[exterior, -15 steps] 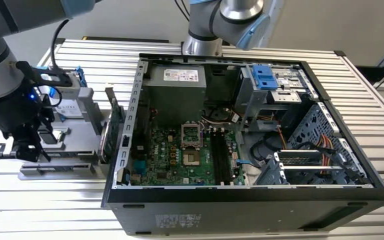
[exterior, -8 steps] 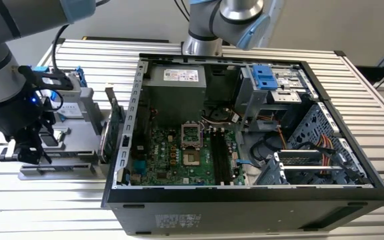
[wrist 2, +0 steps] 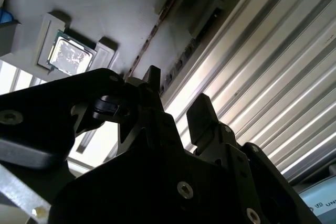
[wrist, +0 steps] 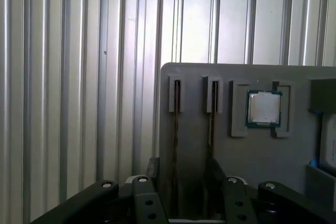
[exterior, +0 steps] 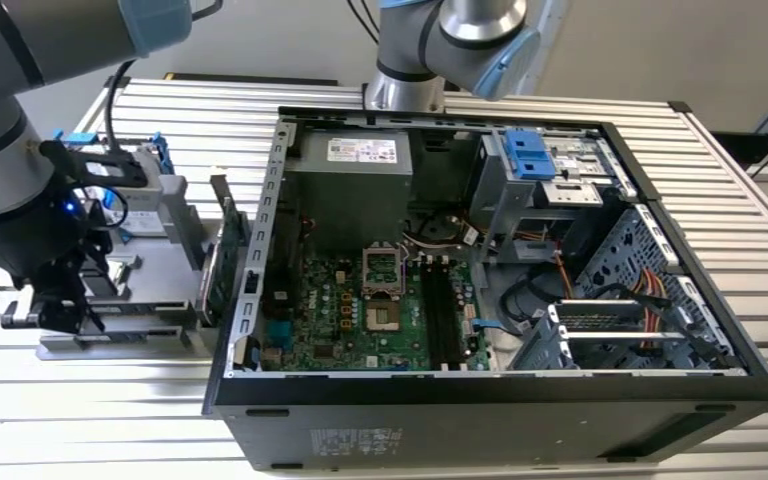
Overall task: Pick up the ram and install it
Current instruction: 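Pick up the ram and move it above insertion slot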
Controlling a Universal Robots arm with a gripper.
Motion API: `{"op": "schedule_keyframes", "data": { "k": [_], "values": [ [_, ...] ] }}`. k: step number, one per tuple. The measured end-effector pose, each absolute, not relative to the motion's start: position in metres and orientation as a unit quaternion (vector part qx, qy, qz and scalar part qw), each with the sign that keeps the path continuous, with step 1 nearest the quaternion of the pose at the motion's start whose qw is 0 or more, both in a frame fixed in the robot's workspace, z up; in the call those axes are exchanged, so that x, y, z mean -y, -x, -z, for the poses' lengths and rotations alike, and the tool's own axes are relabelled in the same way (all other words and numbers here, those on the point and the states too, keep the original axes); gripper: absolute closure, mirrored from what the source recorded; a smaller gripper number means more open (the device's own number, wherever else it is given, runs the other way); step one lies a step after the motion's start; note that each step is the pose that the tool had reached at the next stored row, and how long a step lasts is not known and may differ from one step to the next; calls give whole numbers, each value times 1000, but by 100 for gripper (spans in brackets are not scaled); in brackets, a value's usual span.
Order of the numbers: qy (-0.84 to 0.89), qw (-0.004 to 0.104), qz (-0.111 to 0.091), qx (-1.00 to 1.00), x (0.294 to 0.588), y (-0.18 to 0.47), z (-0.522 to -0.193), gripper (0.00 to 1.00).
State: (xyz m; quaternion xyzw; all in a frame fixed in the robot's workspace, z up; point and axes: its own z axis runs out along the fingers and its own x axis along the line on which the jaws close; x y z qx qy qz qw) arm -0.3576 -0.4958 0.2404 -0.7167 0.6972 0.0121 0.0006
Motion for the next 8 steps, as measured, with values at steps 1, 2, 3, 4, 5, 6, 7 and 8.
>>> {"op": "schedule_keyframes", "data": {
  "k": [1, 2, 3, 4, 5, 6, 7, 8],
  "values": [
    [717, 1, -12, -697, 496, 358, -240, 0],
    [717, 1, -12, -697, 496, 358, -239, 0],
    [717, 1, -12, -697, 496, 358, -238, 0],
    [717, 1, -12, -697, 496, 358, -237, 0],
    [716, 1, -12, -698, 496, 359, -237, 0],
    [716, 1, -12, -698, 496, 359, -236, 0],
    [716, 1, -12, -698, 496, 359, -235, 0],
    [716, 1, -12, -698, 497, 359, -234, 0]
  ]
}}
